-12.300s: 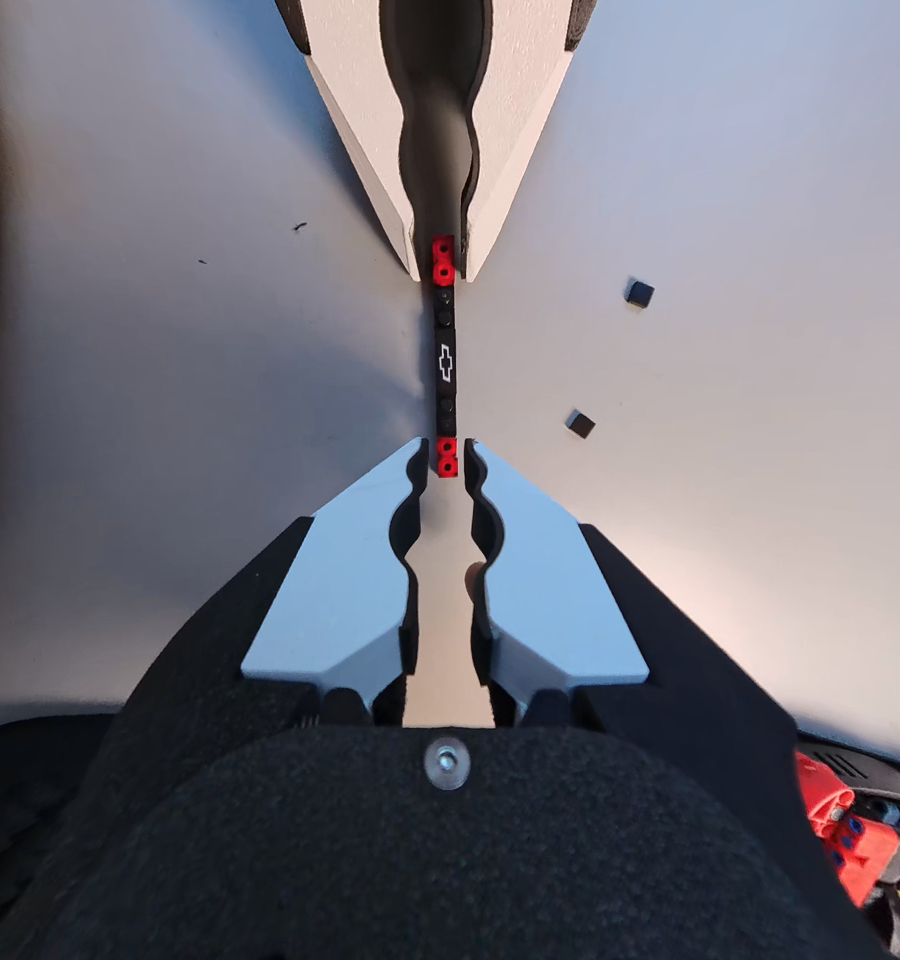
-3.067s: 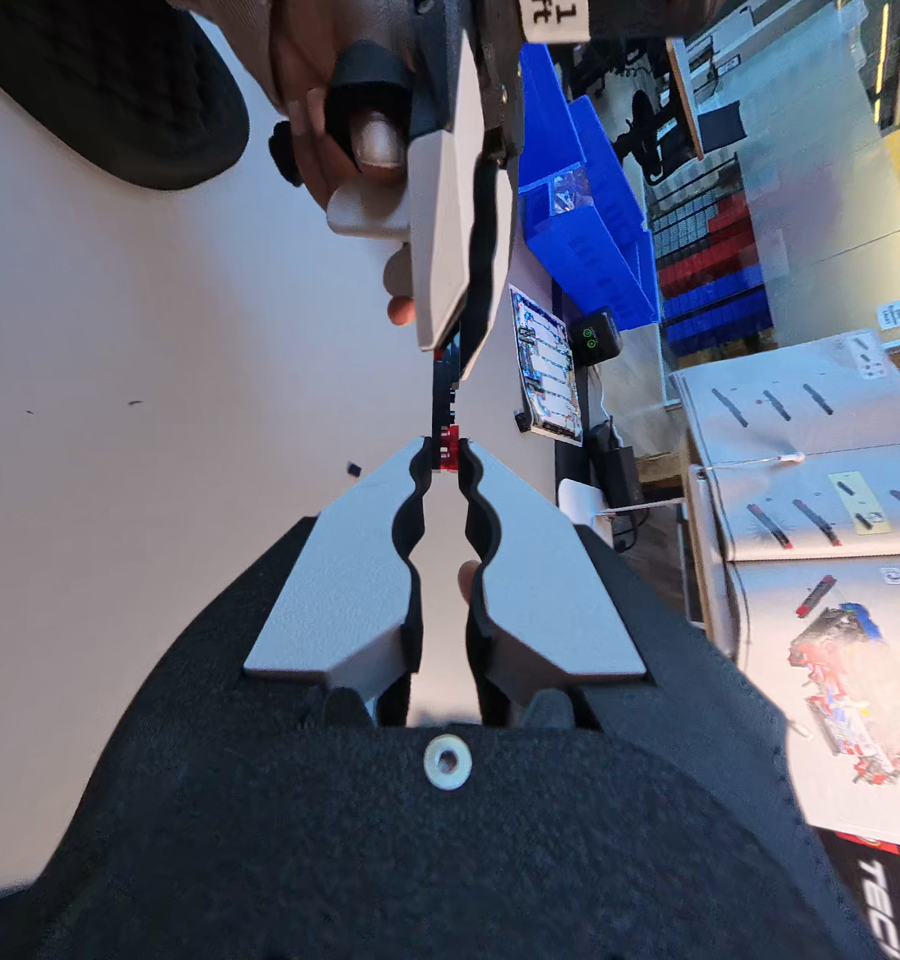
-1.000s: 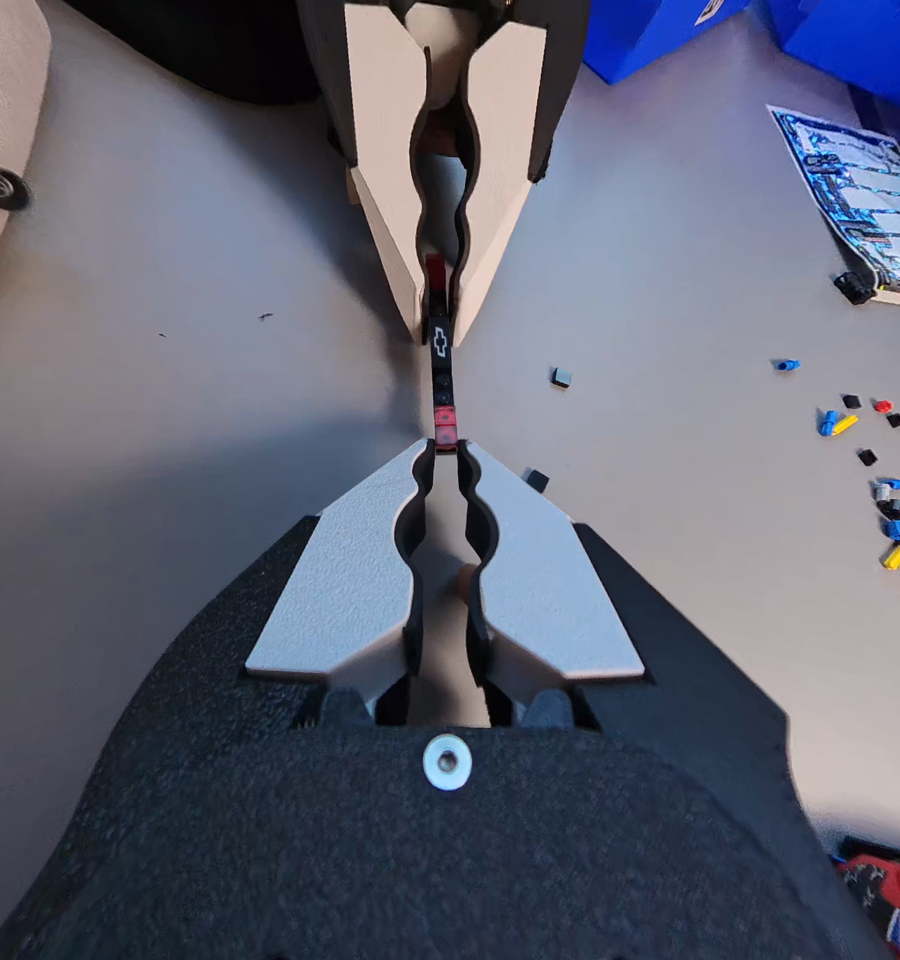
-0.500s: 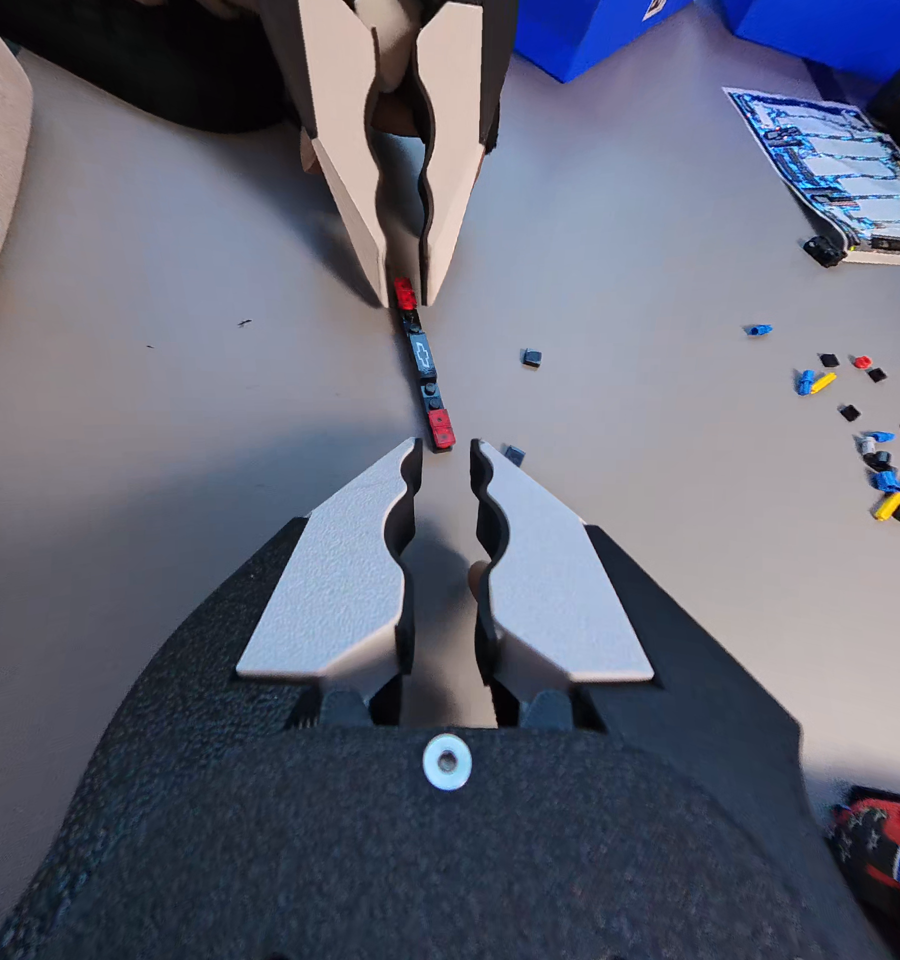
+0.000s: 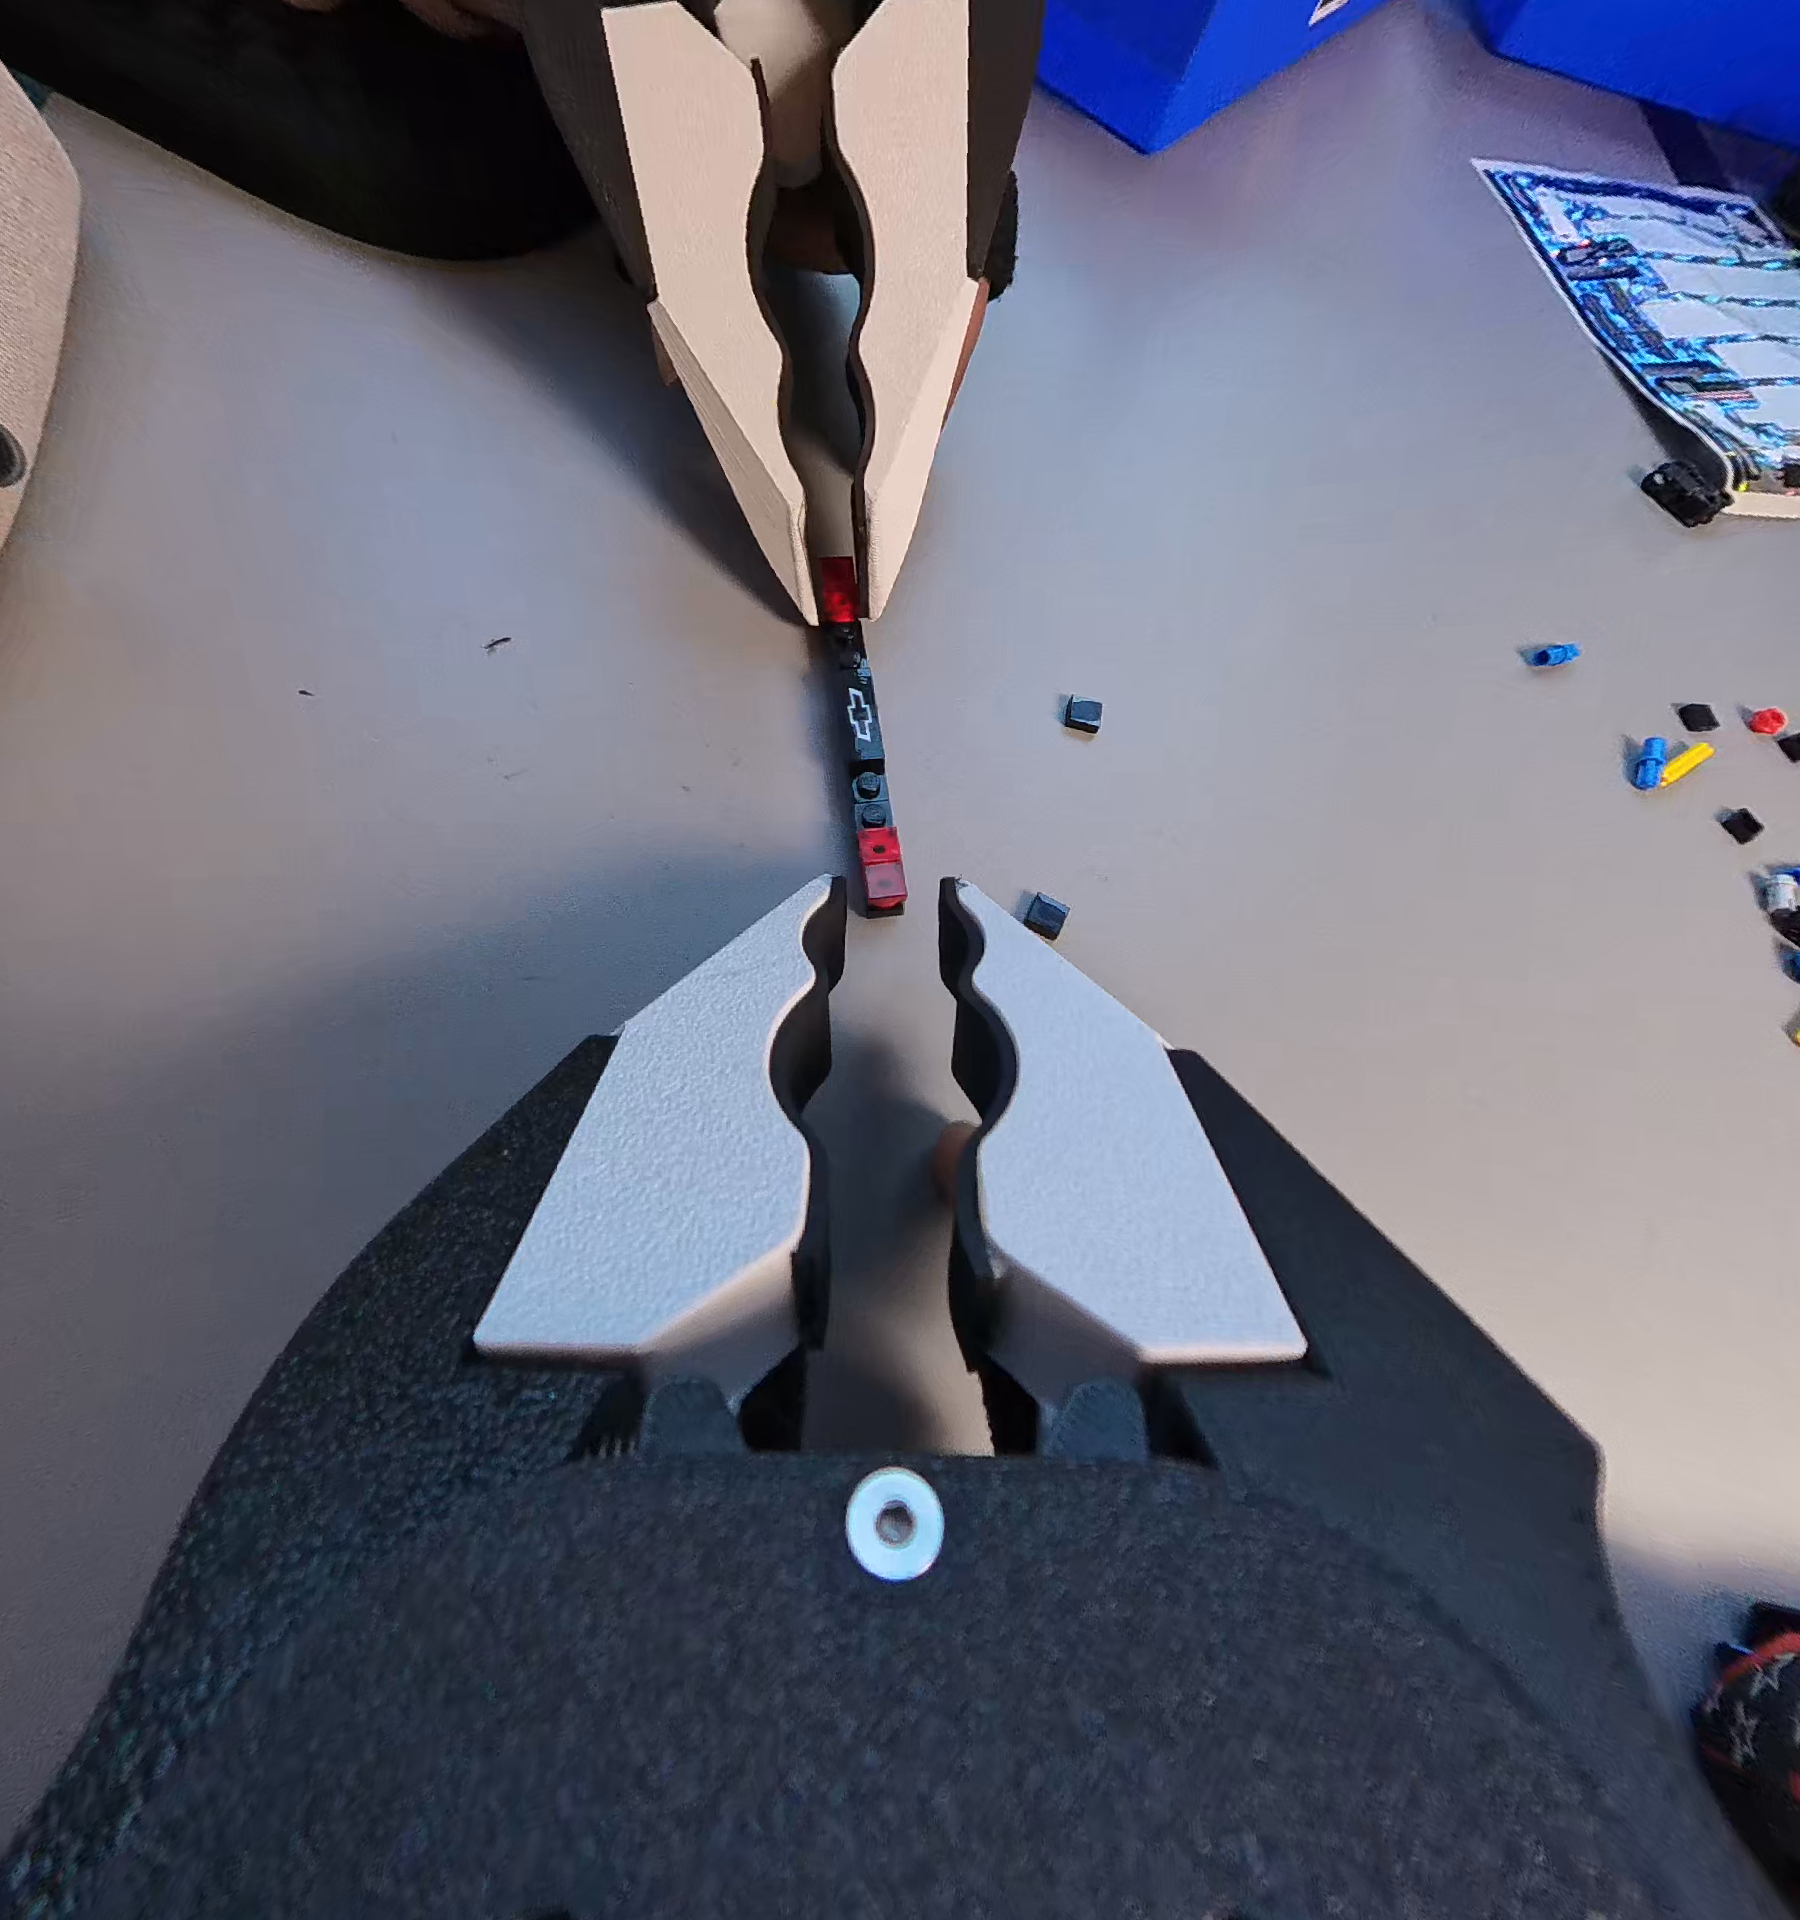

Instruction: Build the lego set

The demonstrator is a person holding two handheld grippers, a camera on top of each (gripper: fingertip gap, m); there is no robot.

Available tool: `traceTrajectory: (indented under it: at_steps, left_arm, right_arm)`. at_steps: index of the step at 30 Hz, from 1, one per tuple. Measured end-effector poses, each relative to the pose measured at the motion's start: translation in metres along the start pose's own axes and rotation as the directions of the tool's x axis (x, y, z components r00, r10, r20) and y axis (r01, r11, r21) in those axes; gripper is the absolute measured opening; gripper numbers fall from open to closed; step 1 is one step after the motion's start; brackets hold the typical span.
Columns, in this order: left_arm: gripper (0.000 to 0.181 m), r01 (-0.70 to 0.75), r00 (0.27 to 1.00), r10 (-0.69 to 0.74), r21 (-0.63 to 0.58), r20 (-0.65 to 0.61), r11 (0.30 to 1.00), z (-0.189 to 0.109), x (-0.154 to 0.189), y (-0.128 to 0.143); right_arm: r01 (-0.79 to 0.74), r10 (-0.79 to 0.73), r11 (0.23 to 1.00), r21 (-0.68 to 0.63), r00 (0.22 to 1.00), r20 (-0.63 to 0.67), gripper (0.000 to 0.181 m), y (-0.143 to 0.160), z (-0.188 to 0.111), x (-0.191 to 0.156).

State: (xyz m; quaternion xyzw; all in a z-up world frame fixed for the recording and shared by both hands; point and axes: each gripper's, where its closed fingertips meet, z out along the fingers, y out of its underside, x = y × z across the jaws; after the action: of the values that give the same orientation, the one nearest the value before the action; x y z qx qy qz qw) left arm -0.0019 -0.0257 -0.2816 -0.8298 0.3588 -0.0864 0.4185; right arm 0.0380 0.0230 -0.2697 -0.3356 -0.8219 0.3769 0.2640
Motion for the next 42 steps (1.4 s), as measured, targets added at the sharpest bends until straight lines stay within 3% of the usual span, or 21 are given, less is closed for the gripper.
traceTrajectory:
  at_steps: [5,9,13,19,30,42]
  left_arm:
    - [0.01,0.034,0.999,-0.034,0.02,0.0,0.999,-0.003,-0.004,-0.001]
    - [0.013,0.14,0.99,-0.139,0.111,-0.017,0.984,-0.016,-0.015,-0.011]
    - [0.013,0.199,0.977,-0.207,0.144,0.046,0.969,-0.022,-0.039,-0.009]
    - [0.021,0.204,0.977,-0.208,0.078,0.045,0.976,-0.007,-0.055,-0.001]
    - [0.024,0.134,0.985,-0.142,-0.087,-0.093,0.987,0.022,-0.053,-0.004]
    - [0.009,0.127,0.983,-0.138,-0.095,-0.121,0.987,0.022,-0.044,-0.004]
  right_arm:
    - [-0.059,0.059,0.998,0.0,0.997,-0.041,0.013,0.002,-0.003,0.011]
    - [-0.156,0.151,0.987,-0.033,0.981,-0.121,0.01,0.011,-0.006,0.031]
    - [-0.208,0.19,0.967,-0.15,0.974,-0.124,0.012,0.016,0.001,0.036]
    - [-0.225,0.202,0.931,-0.289,0.973,-0.108,0.014,0.018,0.012,0.034]
    - [-0.235,0.227,0.916,-0.325,0.972,-0.063,0.008,0.017,0.015,0.032]
    - [-0.226,0.221,0.923,-0.312,0.974,-0.051,0.006,0.016,0.017,0.034]
